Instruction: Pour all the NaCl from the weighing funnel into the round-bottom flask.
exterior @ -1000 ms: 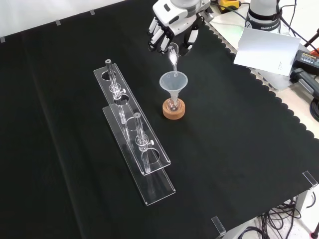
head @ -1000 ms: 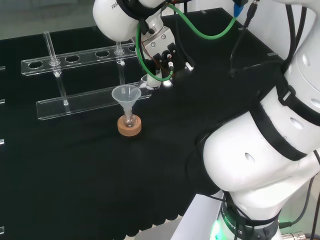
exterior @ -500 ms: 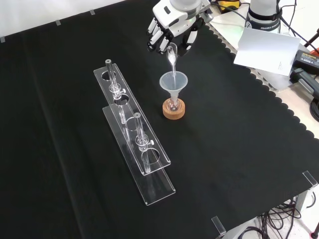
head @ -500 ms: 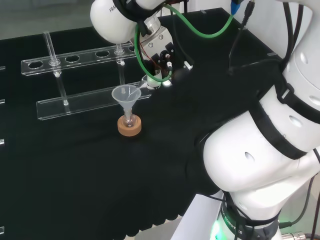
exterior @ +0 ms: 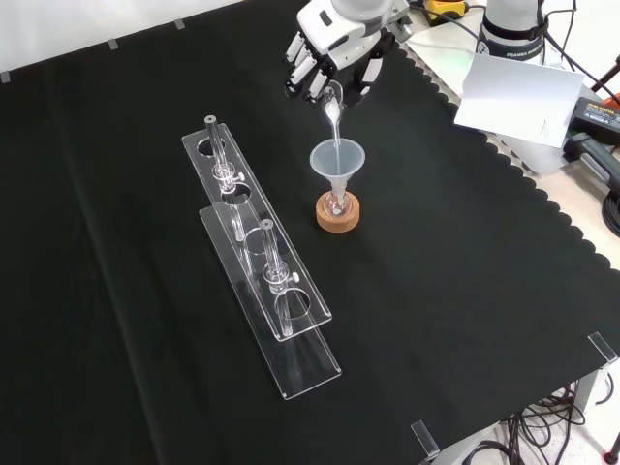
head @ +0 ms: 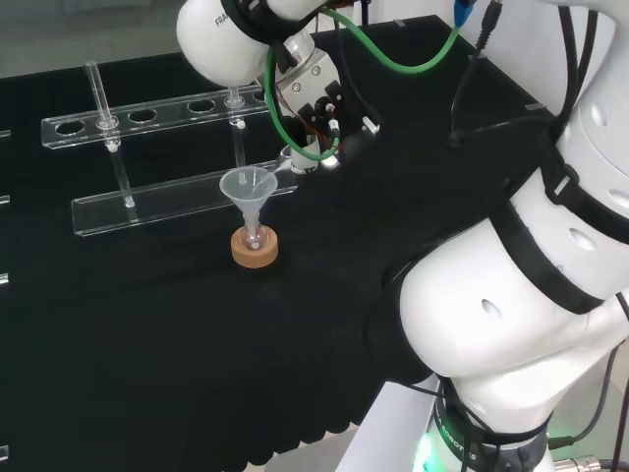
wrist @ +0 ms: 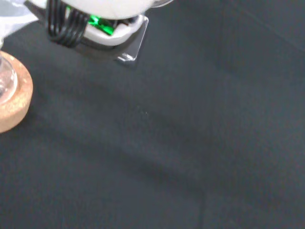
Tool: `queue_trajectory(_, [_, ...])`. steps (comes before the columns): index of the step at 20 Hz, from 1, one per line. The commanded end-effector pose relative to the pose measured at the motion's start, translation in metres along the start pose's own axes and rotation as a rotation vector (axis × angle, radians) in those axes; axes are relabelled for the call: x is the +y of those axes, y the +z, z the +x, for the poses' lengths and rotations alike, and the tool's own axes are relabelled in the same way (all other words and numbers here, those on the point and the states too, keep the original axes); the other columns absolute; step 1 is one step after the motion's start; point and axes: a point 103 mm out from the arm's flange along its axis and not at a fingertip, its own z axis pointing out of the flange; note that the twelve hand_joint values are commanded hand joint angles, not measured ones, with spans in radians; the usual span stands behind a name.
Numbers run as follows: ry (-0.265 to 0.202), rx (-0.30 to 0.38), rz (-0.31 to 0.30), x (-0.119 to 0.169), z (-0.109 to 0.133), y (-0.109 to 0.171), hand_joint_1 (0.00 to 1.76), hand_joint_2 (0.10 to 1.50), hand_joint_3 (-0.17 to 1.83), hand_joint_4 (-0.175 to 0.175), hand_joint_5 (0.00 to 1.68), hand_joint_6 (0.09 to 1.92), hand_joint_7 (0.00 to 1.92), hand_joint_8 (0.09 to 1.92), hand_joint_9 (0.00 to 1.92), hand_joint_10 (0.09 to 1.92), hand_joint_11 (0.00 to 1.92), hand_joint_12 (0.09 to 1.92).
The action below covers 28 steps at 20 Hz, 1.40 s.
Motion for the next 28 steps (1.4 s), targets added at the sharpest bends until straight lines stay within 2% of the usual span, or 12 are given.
queue_trajectory(1, [-0.012,-0.059,-0.008,0.010,0.030,-0.020,1.14,0.69,0.53,0.175,1.37,0.45,0.57,0.72,1.06,0.28,0.93,0.96])
queue_trajectory(2, [-0.003,-0.070,-0.008,0.011,0.039,-0.025,1.14,0.69,0.53,0.175,1.37,0.45,0.57,0.72,1.06,0.28,0.93,0.96])
queue_trajectory(3, [0.023,-0.132,-0.002,0.007,0.023,-0.017,1.14,0.69,0.53,0.175,1.37,0.45,0.57,0.72,1.06,0.28,0.93,0.96])
queue_trajectory(4, [0.020,-0.131,-0.007,0.005,0.017,-0.015,1.14,0.69,0.53,0.175,1.37,0.45,0.57,0.72,1.06,0.28,0.94,0.96])
queue_trajectory(5, [0.038,-0.078,0.002,0.005,0.003,-0.008,1.14,0.69,0.53,0.175,1.37,0.45,0.57,0.72,1.06,0.28,0.94,0.96])
queue_trajectory(6, [0.040,-0.066,0.004,0.005,-0.001,-0.005,1.14,0.69,0.53,0.175,1.37,0.45,0.57,0.72,1.06,0.28,0.94,0.96])
queue_trajectory(12, [0.015,-0.075,-0.006,0.007,0.006,-0.012,1.14,0.69,0.53,0.175,1.37,0.45,0.57,0.72,1.06,0.28,0.94,0.96])
queue_trajectory(14, [0.010,-0.055,-0.013,0.006,-0.002,-0.009,1.14,0.69,0.53,0.175,1.37,0.45,0.57,0.72,1.06,0.28,0.94,0.96])
queue_trajectory(23, [0.006,-0.064,-0.015,0.004,-0.001,-0.013,1.14,0.69,0.52,0.175,1.37,0.45,0.57,0.72,1.06,0.28,0.94,0.96])
queue_trajectory(26, [0.006,-0.090,-0.016,0.005,0.001,-0.015,1.13,0.69,0.52,0.175,1.37,0.45,0.57,0.72,1.06,0.28,0.94,0.95])
queue_trajectory(28, [0.004,-0.130,-0.012,0.004,0.003,-0.017,1.13,0.69,0.52,0.175,1.37,0.45,0.57,0.72,1.06,0.28,0.94,0.95])
